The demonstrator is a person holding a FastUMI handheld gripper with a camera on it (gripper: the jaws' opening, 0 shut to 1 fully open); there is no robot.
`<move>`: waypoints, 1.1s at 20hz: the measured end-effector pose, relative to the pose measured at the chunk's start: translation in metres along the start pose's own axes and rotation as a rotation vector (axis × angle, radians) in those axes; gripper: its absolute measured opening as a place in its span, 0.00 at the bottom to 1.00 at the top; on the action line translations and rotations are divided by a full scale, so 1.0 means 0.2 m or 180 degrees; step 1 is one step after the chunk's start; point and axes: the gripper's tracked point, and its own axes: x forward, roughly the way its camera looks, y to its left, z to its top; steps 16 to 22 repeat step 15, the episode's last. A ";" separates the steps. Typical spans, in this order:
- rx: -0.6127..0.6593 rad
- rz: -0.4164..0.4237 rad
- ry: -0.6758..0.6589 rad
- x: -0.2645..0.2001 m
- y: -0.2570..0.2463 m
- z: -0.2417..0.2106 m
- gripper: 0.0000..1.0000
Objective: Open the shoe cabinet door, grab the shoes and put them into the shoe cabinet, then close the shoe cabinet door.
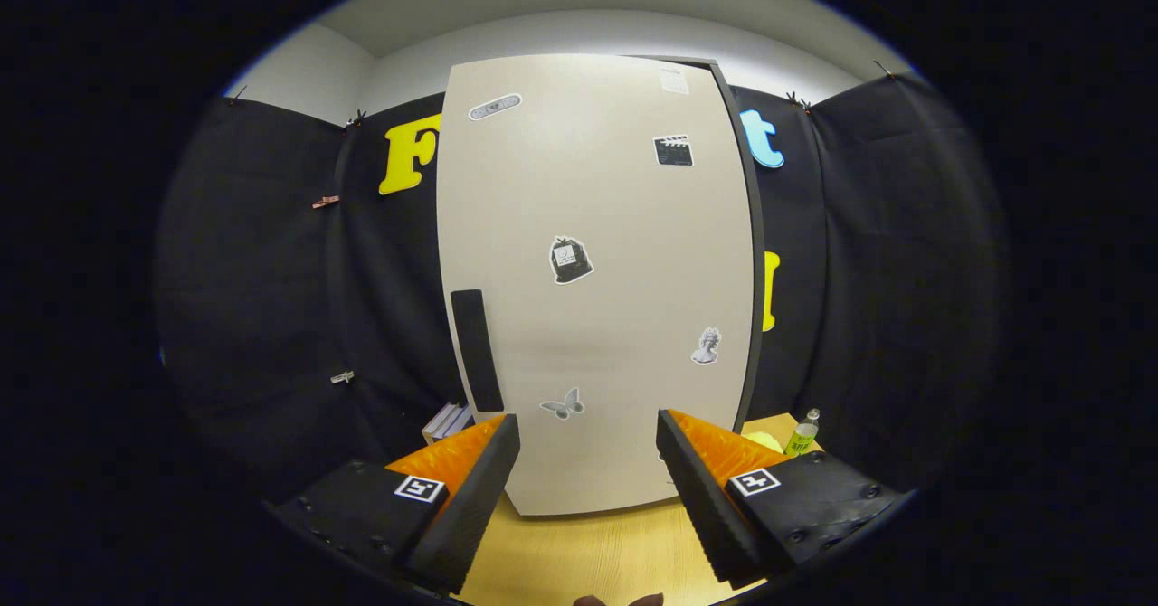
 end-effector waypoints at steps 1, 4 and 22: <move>-0.0005 -0.0009 -0.0010 0.00 -0.01 0.01 0.98; 0.0004 -0.0025 -0.0022 0.00 -0.02 0.01 0.98; 0.0009 -0.0043 -0.0017 0.03 0.00 -0.01 0.98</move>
